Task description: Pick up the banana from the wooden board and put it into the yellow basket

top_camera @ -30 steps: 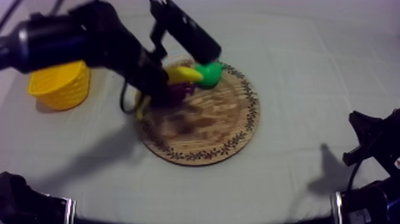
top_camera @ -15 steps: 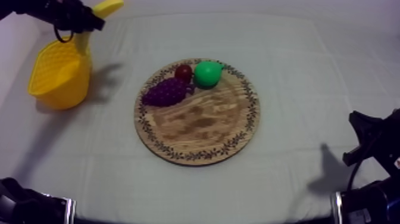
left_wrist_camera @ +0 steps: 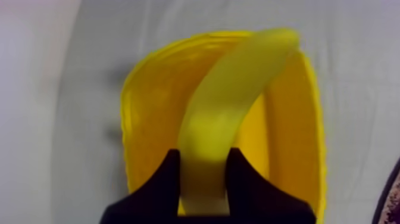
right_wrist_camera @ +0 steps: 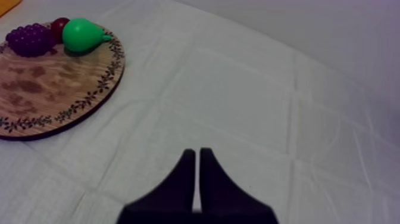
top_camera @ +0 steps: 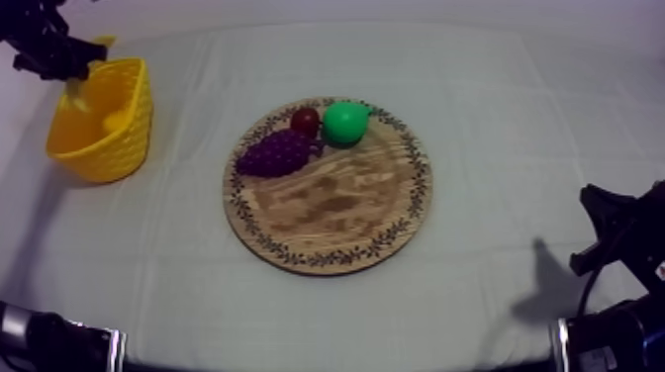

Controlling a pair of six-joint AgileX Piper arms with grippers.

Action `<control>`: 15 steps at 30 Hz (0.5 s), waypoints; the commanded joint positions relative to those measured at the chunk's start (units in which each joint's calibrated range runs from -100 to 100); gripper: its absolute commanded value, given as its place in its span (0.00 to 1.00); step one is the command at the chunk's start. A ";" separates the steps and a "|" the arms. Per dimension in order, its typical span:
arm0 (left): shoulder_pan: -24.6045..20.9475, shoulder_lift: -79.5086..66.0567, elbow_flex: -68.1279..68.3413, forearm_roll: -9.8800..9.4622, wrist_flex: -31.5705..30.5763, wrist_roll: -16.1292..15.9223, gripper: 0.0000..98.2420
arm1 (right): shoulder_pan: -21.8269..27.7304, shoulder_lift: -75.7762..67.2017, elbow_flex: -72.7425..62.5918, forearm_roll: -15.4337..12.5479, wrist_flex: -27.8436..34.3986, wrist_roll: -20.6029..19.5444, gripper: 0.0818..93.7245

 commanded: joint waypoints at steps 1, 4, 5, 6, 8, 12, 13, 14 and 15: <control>-0.62 1.62 1.02 -0.03 -1.21 0.50 0.07 | 0.00 -0.04 -0.03 -0.02 -0.02 0.00 0.00; -1.16 3.47 3.10 -0.03 -3.55 1.46 0.07 | 0.00 -0.04 -0.03 -0.02 -0.02 0.00 0.00; -1.28 4.16 3.67 -0.01 -4.13 1.73 0.07 | 0.00 -0.04 -0.03 -0.02 -0.02 0.00 0.00; -1.39 4.91 4.10 0.06 -4.58 1.97 0.07 | 0.00 -0.04 -0.03 -0.02 -0.02 0.00 0.00; -1.55 6.49 4.64 0.17 -5.44 2.45 0.06 | 0.00 -0.04 -0.03 -0.02 -0.02 0.00 0.00; -1.59 9.39 5.13 0.30 -7.36 3.40 0.06 | 0.00 -0.04 -0.03 -0.02 -0.02 0.00 0.00; -1.58 9.96 5.12 0.34 -7.70 3.58 0.06 | 0.00 -0.04 -0.03 -0.02 -0.02 0.00 0.00; -1.57 10.44 5.04 0.41 -7.95 3.73 0.07 | 0.00 -0.04 -0.03 -0.02 -0.02 0.00 0.00; -1.57 10.82 4.96 0.50 -8.13 3.87 0.07 | 0.00 -0.04 -0.03 -0.02 -0.02 0.00 0.00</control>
